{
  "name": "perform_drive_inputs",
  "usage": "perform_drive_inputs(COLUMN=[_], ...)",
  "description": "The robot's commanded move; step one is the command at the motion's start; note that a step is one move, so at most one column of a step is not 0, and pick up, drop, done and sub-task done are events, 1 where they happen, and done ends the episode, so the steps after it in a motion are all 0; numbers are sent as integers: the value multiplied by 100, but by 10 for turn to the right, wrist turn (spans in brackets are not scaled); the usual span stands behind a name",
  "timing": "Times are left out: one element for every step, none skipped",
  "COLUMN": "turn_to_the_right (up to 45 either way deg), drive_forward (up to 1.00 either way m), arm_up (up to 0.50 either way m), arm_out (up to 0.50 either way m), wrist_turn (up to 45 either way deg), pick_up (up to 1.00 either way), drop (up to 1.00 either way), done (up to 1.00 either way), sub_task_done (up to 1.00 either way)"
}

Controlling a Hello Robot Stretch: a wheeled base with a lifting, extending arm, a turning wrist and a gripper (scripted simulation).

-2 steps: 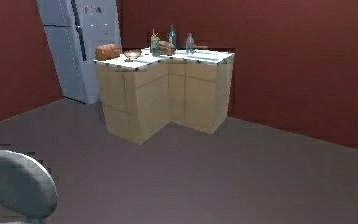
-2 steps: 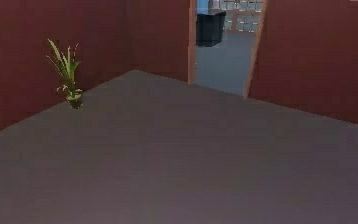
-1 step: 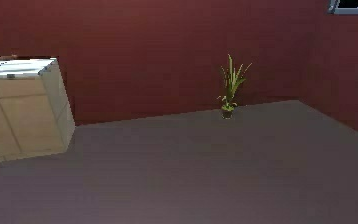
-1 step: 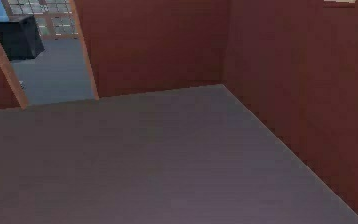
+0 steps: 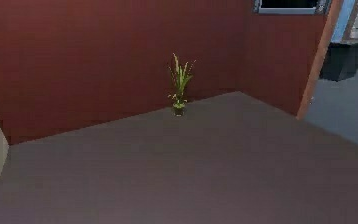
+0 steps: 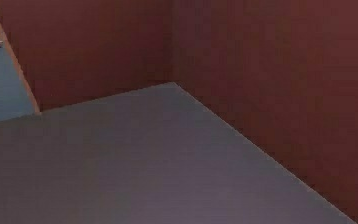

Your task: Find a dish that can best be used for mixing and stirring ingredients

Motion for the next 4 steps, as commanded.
perform_drive_inputs(turn_to_the_right=[0, -450, -330, 0], drive_forward=[25, 0, 0, 100], arm_up=[0, 0, 0, 0], arm_out=[0, 0, 0, 0], wrist_turn=[0, 0, 0, 0], pick_up=[0, 0, 0, 0], drop=[0, 0, 0, 0], done=[0, 0, 0, 0], sub_task_done=[0, 0, 0, 0])
